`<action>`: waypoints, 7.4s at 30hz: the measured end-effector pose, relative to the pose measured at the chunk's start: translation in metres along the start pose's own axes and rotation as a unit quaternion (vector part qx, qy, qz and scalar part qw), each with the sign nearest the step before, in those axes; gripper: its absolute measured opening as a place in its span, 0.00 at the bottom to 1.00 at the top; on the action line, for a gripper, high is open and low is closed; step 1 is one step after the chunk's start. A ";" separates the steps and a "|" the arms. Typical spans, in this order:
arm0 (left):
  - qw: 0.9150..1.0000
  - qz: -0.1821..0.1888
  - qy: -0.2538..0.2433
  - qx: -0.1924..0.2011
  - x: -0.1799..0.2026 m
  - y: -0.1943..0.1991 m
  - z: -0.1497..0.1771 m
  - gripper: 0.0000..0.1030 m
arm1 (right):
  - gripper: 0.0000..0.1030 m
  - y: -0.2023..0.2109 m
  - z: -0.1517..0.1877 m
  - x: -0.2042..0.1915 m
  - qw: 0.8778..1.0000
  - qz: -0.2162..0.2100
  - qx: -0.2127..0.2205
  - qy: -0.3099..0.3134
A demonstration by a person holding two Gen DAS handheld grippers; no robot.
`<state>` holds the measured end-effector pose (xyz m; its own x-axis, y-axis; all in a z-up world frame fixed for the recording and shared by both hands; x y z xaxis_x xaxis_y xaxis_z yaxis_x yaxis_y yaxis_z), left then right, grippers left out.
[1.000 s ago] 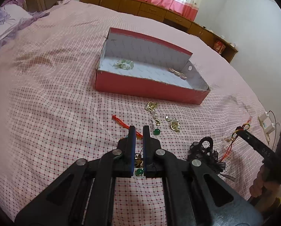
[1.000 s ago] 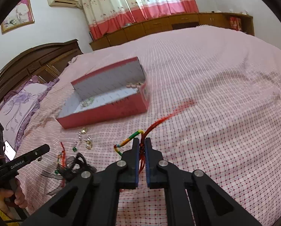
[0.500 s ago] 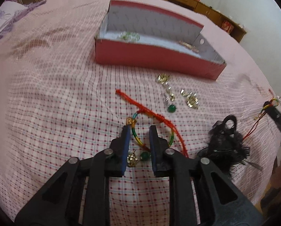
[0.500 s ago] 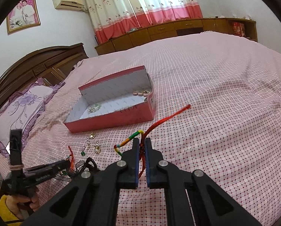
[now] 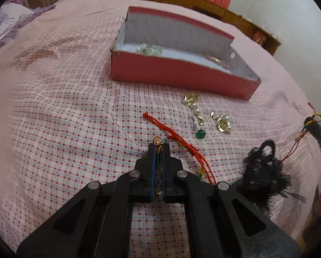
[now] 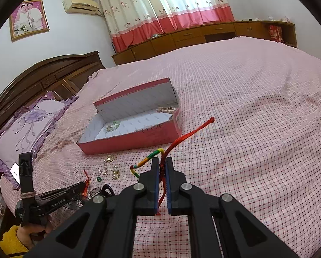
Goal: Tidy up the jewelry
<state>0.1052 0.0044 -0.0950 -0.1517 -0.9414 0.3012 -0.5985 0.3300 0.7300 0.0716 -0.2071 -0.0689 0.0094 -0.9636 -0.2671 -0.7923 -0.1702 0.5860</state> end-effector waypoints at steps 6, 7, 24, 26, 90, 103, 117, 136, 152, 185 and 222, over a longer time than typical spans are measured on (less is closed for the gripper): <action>0.999 0.022 -0.001 0.047 0.009 0.028 -0.018 0.00 | 0.06 0.004 -0.007 -0.005 1.000 -0.002 0.009 0.006; 0.998 0.025 -0.003 0.054 0.010 0.032 -0.021 0.00 | 0.06 0.005 -0.009 -0.005 1.000 -0.003 0.010 0.007; 0.998 0.002 -0.056 -0.019 0.010 0.013 -0.005 0.15 | 0.06 0.005 -0.009 -0.011 1.000 -0.011 0.007 0.008; 0.998 -0.008 -0.059 -0.033 0.007 0.004 0.000 0.16 | 0.06 0.005 -0.009 -0.009 1.000 -0.011 0.006 0.006; 0.976 0.026 -0.034 0.212 0.008 0.002 -0.175 0.01 | 0.06 -0.143 -0.119 -0.068 0.998 -0.015 0.034 0.055; 0.988 0.010 -0.005 0.157 -0.012 -0.057 -0.173 0.01 | 0.07 -0.208 -0.107 -0.045 0.999 0.014 -0.018 0.043; 0.992 -0.001 -0.023 0.124 -0.002 -0.057 -0.164 0.22 | 0.34 -0.202 -0.108 -0.043 0.999 0.013 -0.021 0.030; 0.990 0.014 -0.018 0.142 -0.005 0.054 -0.146 0.27 | 0.42 -0.069 -0.116 -0.070 0.998 -0.038 0.044 0.034; 0.995 0.021 -0.011 0.094 0.001 0.094 -0.084 0.29 | 0.57 0.005 -0.053 -0.088 0.997 -0.041 0.040 0.044; 0.998 0.010 0.043 0.033 -0.030 0.078 -0.003 0.30 | 0.78 -0.046 0.061 -0.107 0.992 -0.021 -0.074 0.099; 0.999 0.023 0.010 0.024 0.015 0.027 -0.014 0.30 | 0.69 0.009 -0.007 -0.047 0.998 0.007 0.029 0.052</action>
<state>0.0980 -0.0004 -0.0622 -0.1642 -0.9239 0.3456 -0.6291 0.3679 0.6847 0.0688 -0.1652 -0.0458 0.0581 -0.9826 -0.1765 -0.8264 -0.1465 0.5437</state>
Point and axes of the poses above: each gripper's, at about its wrist camera, not at the fingertips, and y roughly against the way its jaws point, x to its right, z to its underside, the point moved 5 cm from there along -y, roughly the way its jaws point, and after that the axes turned 6 degrees about z, right-handed, at the moved point
